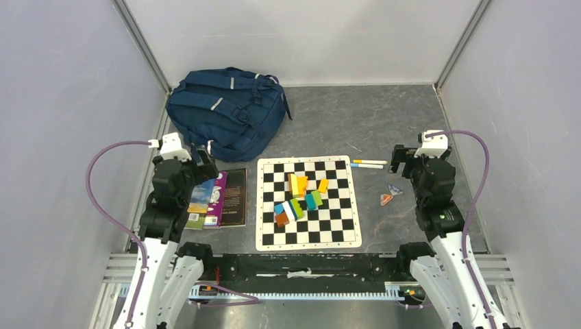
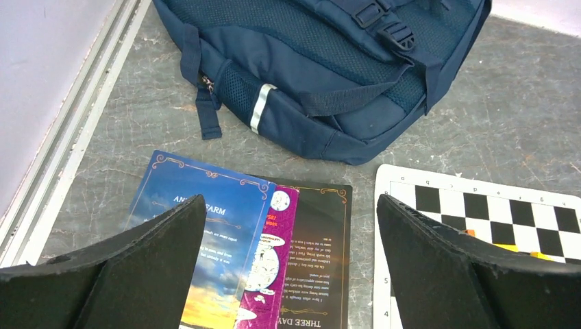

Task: Pack the student bag
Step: Pick up the student bag at the center of the board.

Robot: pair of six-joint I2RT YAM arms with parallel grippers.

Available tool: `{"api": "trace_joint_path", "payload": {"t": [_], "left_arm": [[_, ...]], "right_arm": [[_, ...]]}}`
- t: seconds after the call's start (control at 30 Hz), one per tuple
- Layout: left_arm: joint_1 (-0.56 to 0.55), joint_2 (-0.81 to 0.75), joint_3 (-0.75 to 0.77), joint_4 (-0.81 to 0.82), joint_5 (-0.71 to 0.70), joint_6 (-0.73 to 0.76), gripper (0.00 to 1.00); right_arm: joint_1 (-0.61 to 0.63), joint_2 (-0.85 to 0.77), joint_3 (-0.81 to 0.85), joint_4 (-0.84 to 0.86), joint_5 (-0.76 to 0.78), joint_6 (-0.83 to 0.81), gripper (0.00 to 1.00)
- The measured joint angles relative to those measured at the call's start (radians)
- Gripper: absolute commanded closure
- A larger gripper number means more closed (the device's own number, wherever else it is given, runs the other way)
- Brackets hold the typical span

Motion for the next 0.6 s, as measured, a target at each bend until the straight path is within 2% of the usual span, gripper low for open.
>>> {"api": "trace_joint_path", "payload": {"t": [0.4,0.6], "left_arm": [[0.001,0.193,0.040,-0.011,-0.008,-0.005,0.00],[0.039,0.381,0.156,-0.011,0.027,-0.061,0.00]], "right_arm": [[0.000,0.001,0.002,-0.024,-0.011,0.001,0.02],[0.000,0.000,0.002,-0.024,-0.048,0.000,0.02]]}}
